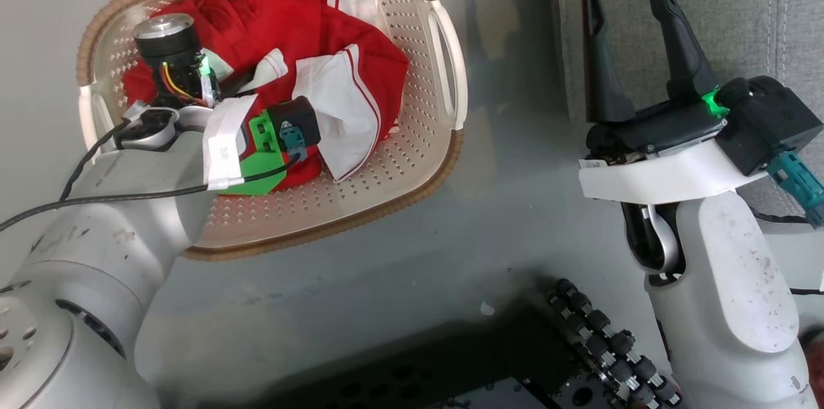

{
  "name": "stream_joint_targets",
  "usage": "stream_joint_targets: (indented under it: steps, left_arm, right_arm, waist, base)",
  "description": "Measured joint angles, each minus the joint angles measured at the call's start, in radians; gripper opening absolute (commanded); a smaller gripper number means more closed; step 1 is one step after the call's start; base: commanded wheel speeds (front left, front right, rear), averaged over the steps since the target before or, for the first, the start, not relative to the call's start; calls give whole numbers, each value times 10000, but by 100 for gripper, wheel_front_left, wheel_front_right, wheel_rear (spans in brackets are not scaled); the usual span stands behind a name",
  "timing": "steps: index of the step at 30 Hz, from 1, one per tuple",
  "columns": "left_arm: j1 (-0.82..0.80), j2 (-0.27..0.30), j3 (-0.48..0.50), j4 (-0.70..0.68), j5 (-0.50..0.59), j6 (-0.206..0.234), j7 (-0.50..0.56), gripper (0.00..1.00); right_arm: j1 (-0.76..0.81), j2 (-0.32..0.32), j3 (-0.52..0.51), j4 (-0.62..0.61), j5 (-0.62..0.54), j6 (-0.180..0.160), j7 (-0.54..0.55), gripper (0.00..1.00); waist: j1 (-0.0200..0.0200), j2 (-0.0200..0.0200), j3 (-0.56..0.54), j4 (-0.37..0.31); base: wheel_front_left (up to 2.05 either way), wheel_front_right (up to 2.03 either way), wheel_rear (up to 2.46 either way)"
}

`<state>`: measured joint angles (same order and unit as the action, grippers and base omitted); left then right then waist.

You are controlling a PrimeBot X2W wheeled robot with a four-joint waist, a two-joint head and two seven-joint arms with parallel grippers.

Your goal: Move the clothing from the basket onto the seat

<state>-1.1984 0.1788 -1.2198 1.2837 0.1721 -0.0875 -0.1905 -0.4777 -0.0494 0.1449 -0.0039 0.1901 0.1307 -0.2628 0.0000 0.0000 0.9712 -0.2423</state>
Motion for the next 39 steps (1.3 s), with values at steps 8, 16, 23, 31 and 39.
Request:
stream_joint_targets:
  steps: [8, 16, 23, 31, 39]
  left_arm:
    - [763, -359, 656, 19, -1037, 142, -230, 0]
    - [1812, -715, 1522, -21, -2251, 347, -537, 0]
    - [3081, -963, 2155, -658, -3160, 443, -679, 0]
    - [4706, -662, 2970, -2792, -3958, 988, -734, 0]
    - [6336, -431, 3693, -4815, -4288, 1417, -736, 0]
  right_arm:
    - [92, 4, -29, 217, -81, 0, 0, 100]
    - [560, 6, 29, 516, -253, 0, 0, 100]
    - [1326, 8, 163, 894, -441, 0, 0, 100]
    - [2325, 10, 364, 1283, -391, 0, 0, 100]
    - [3339, 10, 719, 1668, -320, 0, 0, 100]
  waist:
    - [0, 0, -683, 116]
    - [0, 0, -1815, 296]
    - [0, 0, -3203, 511]
    - [-1, 0, -4975, 715]
    - [-1, 0, -6933, 851]
  base:
    - [0, 0, 0]
    - [0, 0, 0]
    - [0, 0, 0]
    - [0, 0, 0]
    - [0, 0, 0]
